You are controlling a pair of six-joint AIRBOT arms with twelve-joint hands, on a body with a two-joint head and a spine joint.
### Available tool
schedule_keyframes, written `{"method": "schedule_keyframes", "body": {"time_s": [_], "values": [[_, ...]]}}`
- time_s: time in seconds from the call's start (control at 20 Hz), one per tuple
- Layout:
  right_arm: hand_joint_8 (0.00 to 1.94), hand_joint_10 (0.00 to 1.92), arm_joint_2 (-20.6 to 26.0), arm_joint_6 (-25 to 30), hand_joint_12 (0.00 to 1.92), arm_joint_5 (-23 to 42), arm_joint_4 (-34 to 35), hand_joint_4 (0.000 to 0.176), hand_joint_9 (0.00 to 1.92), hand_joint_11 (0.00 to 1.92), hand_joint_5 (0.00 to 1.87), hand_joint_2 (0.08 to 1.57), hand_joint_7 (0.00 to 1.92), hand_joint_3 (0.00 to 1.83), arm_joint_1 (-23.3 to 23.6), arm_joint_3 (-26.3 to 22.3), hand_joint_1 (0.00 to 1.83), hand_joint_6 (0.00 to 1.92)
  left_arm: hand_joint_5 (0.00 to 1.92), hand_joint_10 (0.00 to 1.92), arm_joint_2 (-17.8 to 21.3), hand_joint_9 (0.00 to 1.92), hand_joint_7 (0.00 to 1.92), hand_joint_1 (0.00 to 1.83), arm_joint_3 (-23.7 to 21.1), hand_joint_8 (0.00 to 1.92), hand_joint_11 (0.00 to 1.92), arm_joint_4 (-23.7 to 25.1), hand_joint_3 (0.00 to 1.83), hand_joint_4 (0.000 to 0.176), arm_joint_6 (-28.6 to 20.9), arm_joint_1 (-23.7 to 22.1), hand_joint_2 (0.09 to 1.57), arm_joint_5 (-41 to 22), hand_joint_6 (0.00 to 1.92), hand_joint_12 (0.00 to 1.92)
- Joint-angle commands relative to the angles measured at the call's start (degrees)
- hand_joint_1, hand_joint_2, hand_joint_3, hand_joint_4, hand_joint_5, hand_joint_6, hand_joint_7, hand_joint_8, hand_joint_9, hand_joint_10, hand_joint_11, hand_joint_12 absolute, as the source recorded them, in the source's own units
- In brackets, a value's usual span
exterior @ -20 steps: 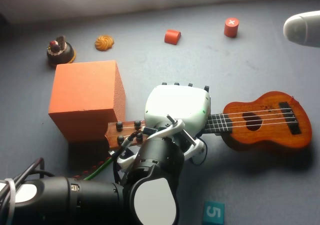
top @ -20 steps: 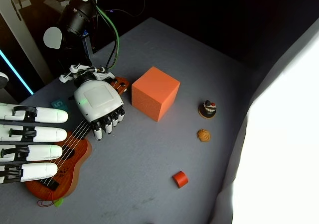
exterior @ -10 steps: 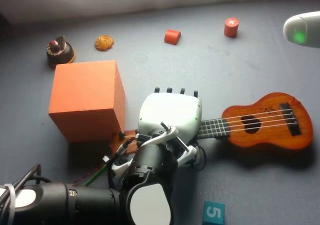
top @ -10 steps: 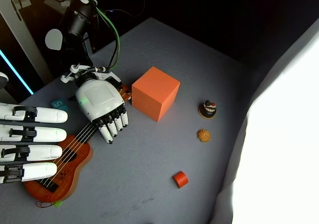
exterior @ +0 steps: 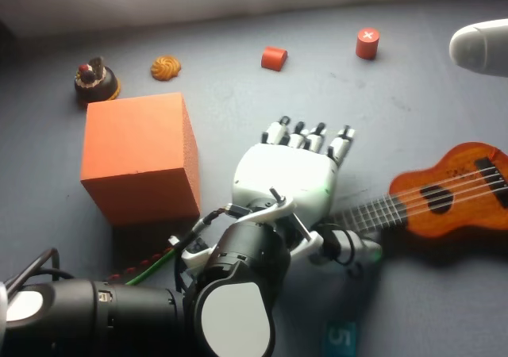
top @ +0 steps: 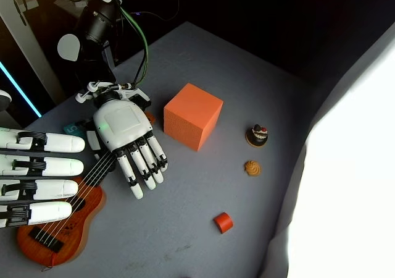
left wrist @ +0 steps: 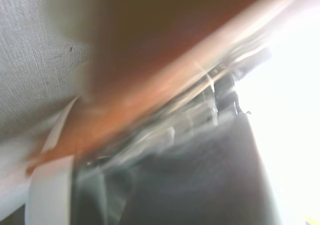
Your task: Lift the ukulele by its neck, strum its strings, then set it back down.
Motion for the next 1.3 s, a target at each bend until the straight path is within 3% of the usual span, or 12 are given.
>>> {"method": "schedule_keyframes", "body": {"time_s": [0.0, 0.2, 0.25, 0.5, 0.55, 0.7, 0.85, 1.0, 1.1, 1.15, 1.2, 1.25], "values": [[0.00, 0.01, 0.4, 0.3, 0.40, 5.9, 1.3, 0.000, 0.13, 0.00, 0.21, 1.34, 0.18, 0.00, 0.6, -0.1, 0.01, 0.01, 0.00, 0.00, 0.4, 0.03, 0.00, 0.33, -0.1, 0.00, 0.00, 4.2, 0.00, 0.117, 0.6, -1.0, 0.90, 2.7, 0.00, 0.54], [0.01, 0.02, 0.4, 0.3, 0.46, 5.9, 1.3, 0.000, 0.17, 0.00, 0.23, 1.33, 0.22, 0.00, 0.6, -0.1, 0.02, 0.01, 0.00, 0.00, 2.1, 0.00, 0.00, 0.28, -0.7, 0.00, 0.00, 2.9, 0.00, 0.131, 1.5, -1.9, 0.87, 1.1, 0.00, 0.46], [0.00, 0.01, 0.4, 0.3, 0.40, 6.0, 1.3, 0.000, 0.17, 0.00, 0.22, 1.33, 0.21, 0.00, 0.6, -0.1, 0.03, 0.01, 0.00, 0.00, 2.8, 0.00, 0.00, 0.28, -0.7, 0.00, 0.00, 2.9, 0.00, 0.136, 1.8, -2.3, 0.86, -0.2, 0.00, 0.40], [0.01, 0.01, 0.4, -0.2, 0.45, 6.2, 1.1, 0.000, 0.18, 0.00, 0.23, 1.33, 0.24, 0.00, 0.3, 0.0, 0.00, 0.00, 0.00, 0.00, 6.3, 0.00, 0.00, 0.27, -0.6, 0.00, 0.00, 2.0, 0.00, 0.123, 5.0, -5.4, 0.86, -10.0, 0.00, 0.39], [0.00, 0.01, 0.3, -0.4, 0.44, 6.2, 1.1, 0.000, 0.18, 0.00, 0.24, 1.32, 0.23, 0.00, 0.2, 0.0, 0.00, 0.01, 0.00, 0.00, 6.8, 0.00, 0.00, 0.27, -0.6, 0.00, 0.00, 1.4, 0.00, 0.128, 5.8, -6.1, 0.86, -11.7, 0.00, 0.34], [0.00, 0.01, -0.4, -0.5, 0.26, 6.2, 1.1, 0.000, 0.13, 0.00, 0.21, 1.33, 0.19, 0.00, 0.4, -0.1, 0.00, 0.00, 0.00, 0.00, 9.0, 0.01, 0.00, 0.23, -0.9, 0.00, 0.00, -0.9, 0.00, 0.127, 8.2, -9.0, 0.87, -18.2, 0.00, 0.34], [0.00, 0.02, -0.5, -0.5, 0.39, 6.2, 1.2, 0.000, 0.16, 0.00, 0.22, 1.32, 0.21, 0.00, 1.9, -0.1, 0.00, 0.01, 0.00, 0.01, 11.7, 0.03, 0.00, 0.23, -2.4, 0.00, 0.00, -7.7, 0.01, 0.117, 15.7, -12.8, 0.89, -23.3, 0.00, 0.39], [0.00, 0.01, -0.8, -0.5, 0.34, 6.2, 1.2, 0.000, 0.15, 0.00, 0.16, 1.32, 0.17, 0.00, 2.0, -0.1, 0.01, 0.00, 0.00, 0.02, 13.9, 0.11, 0.05, 0.11, -4.2, 0.01, 0.00, -14.5, 0.01, 0.107, 20.9, -15.6, 0.96, -25.2, 0.00, 0.54], [0.01, 0.00, -1.1, -0.4, 0.21, 5.2, 1.2, 0.000, 0.14, 0.00, 0.13, 1.33, 0.13, 0.00, 1.5, -0.1, 0.00, 0.01, 0.00, 0.01, 15.8, 0.12, 0.06, 0.02, -5.4, 0.00, 0.00, -17.2, 0.01, 0.105, 23.1, -17.3, 1.00, -28.1, 0.00, 0.58], [0.00, 0.00, -1.1, -0.1, 0.17, 5.2, 1.2, 0.000, 0.14, 0.00, 0.16, 1.33, 0.12, 0.00, 1.2, -0.1, 0.00, 0.02, 0.02, 0.01, 16.9, 0.13, 0.08, 0.00, -6.1, 0.00, 0.00, -19.3, 0.01, 0.090, 25.2, -18.3, 1.02, -29.3, 0.01, 0.65], [0.01, 0.01, -1.1, 0.0, 0.22, 5.2, 1.2, 0.000, 0.15, 0.00, 0.21, 1.33, 0.16, 0.00, 1.0, -0.1, 0.00, 0.03, 0.11, 0.02, 17.9, 0.17, 0.15, 0.00, -6.8, 0.01, 0.00, -21.1, 0.01, 0.064, 26.8, -19.4, 1.05, -29.6, 0.02, 0.71], [0.02, 0.06, -1.1, 0.0, 0.78, 5.1, 1.2, 0.000, 0.27, 0.00, 0.38, 1.31, 0.32, 0.00, 0.9, -0.1, 0.00, 0.10, 0.38, 0.06, 18.6, 0.34, 0.40, 0.00, -7.3, 0.06, 0.00, -22.6, 0.01, 0.015, 28.2, -20.3, 1.09, -29.6, 0.09, 0.97]]}}
